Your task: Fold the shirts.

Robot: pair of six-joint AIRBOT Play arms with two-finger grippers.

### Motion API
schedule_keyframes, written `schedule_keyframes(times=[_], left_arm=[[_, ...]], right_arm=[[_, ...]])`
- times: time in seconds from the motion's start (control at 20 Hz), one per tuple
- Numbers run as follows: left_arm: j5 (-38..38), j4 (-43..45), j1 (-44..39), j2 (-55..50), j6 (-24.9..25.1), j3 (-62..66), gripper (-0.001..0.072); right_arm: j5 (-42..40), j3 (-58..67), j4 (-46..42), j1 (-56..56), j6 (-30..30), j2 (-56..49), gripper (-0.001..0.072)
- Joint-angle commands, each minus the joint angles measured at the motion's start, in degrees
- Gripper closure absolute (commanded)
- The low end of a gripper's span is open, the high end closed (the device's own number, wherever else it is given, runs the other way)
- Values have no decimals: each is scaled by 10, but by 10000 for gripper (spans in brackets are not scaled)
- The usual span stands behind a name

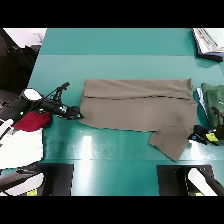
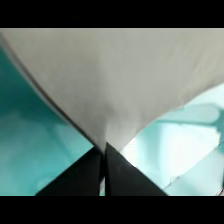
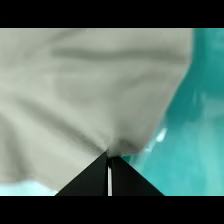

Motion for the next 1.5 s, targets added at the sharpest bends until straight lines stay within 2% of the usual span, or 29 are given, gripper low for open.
schedule_keyframes(times=[0.0,0.1,0.35,0.55,0.7,0.8,1.05,1.45], left_arm=[[-52,45,1,1,-15,0,684],[-62,48,0,10,-17,-10,684],[-32,74,0,108,-75,-34,684],[39,60,0,131,-76,5,684],[124,58,1,123,-79,51,684],[171,58,1,101,-90,80,684],[191,54,0,-16,-86,153,684],[222,38,0,-185,-86,252,683]], right_arm=[[62,6,-55,18,1,79,693],[62,6,-55,39,1,123,694],[40,7,-52,87,13,175,694],[-5,75,-28,113,14,108,694],[-46,162,-29,150,14,24,694],[-58,219,-29,164,24,-35,694],[-85,352,-30,195,28,-167,694],[-84,509,-10,196,35,-338,693]])
